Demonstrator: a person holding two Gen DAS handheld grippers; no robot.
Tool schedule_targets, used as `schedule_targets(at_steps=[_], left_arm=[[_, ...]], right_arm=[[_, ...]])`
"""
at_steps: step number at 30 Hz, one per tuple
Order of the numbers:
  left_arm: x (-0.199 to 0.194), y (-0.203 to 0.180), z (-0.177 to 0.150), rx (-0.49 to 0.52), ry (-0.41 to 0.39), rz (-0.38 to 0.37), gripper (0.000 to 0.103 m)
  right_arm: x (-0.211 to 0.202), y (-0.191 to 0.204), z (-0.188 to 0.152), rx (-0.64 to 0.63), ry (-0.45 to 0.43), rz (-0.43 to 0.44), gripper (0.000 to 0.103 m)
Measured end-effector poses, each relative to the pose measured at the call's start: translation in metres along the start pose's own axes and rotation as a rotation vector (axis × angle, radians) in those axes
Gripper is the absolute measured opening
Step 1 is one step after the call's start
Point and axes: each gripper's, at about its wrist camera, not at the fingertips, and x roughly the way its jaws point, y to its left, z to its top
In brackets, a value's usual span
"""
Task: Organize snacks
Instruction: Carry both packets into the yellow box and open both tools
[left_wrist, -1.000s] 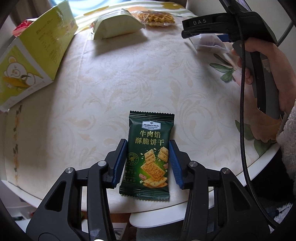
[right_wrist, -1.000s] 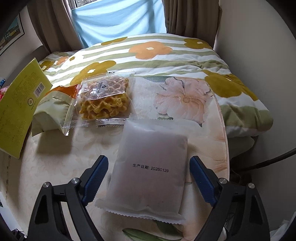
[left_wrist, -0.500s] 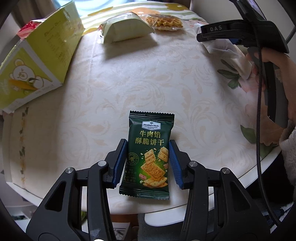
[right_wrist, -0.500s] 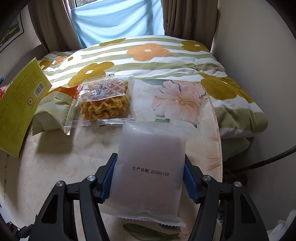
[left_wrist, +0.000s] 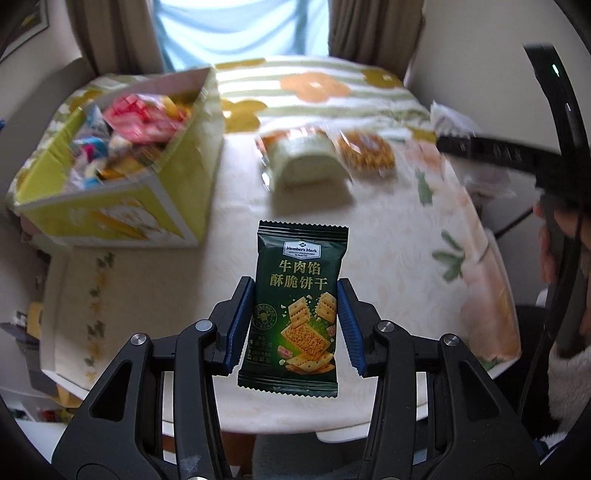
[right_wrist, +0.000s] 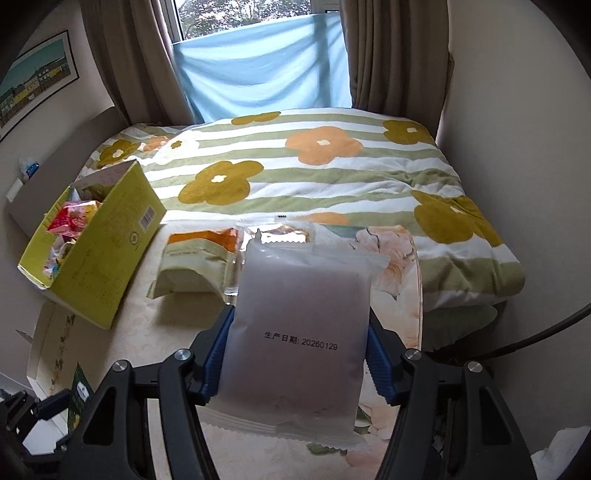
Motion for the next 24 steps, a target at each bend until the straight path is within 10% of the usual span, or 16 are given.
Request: schedule_targets(at_steps=[13, 24], left_arm=[[-0.067, 0.125, 0.089, -0.093, -0.189, 0.015, 0.041], [-0.056, 0.249, 0.136, -0.100, -0.190, 0.057, 0.041]], right_arm=[[-0.043, 0.112, 0.054, -0.079, -0.091, 0.134, 0.060], [-0.009, 0.238, 0.101, -0.129, -0.094, 0.213, 0.060]])
